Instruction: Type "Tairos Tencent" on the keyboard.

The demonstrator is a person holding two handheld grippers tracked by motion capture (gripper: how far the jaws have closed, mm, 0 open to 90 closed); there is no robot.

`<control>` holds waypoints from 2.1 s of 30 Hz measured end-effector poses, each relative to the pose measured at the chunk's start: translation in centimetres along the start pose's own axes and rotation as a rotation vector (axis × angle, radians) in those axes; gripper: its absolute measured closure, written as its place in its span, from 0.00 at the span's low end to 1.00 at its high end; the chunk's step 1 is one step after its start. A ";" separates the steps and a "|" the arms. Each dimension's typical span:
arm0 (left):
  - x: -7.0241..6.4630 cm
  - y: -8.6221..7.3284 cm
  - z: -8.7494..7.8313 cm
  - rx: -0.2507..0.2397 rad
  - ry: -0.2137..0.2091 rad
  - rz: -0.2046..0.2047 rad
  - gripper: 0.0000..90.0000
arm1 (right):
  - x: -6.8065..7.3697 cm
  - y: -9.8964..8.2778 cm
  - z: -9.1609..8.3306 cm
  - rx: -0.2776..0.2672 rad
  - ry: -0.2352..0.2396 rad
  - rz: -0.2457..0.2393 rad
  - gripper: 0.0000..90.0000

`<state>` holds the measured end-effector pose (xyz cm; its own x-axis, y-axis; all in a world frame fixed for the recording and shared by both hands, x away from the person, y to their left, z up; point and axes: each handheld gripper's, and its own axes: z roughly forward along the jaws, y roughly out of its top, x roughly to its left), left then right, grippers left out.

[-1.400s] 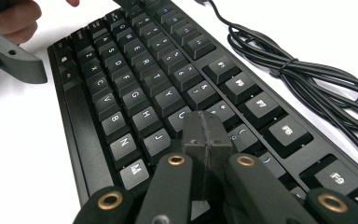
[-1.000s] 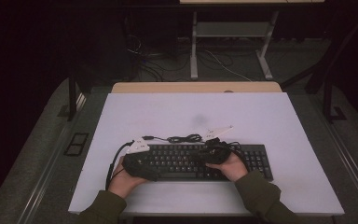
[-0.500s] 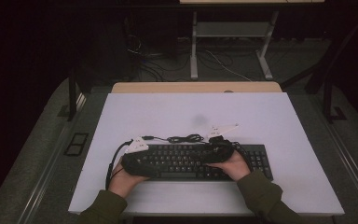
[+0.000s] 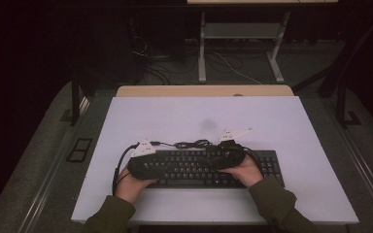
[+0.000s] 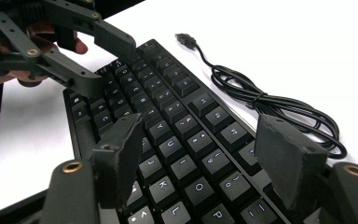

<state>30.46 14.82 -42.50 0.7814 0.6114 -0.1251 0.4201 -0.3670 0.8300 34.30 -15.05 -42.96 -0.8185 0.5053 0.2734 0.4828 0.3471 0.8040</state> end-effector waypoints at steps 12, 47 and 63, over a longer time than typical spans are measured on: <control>-0.2 0.5 1.3 0.037 0.016 -0.010 0.77 | 0.0 0.1 -0.2 -0.013 -0.009 -0.001 0.32; 0.1 0.4 2.7 0.114 0.005 -0.027 0.99 | 0.0 0.1 -0.1 -0.019 -0.020 -0.006 0.31; 0.0 0.4 2.8 0.125 0.001 -0.025 0.99 | 0.0 0.1 -0.1 -0.018 -0.021 -0.006 0.31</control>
<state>31.96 12.69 -43.72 0.7695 0.6223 -0.1437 0.4932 -0.4362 0.7526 34.31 -15.15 -42.84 -0.8146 0.5197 0.2575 0.4721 0.3361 0.8150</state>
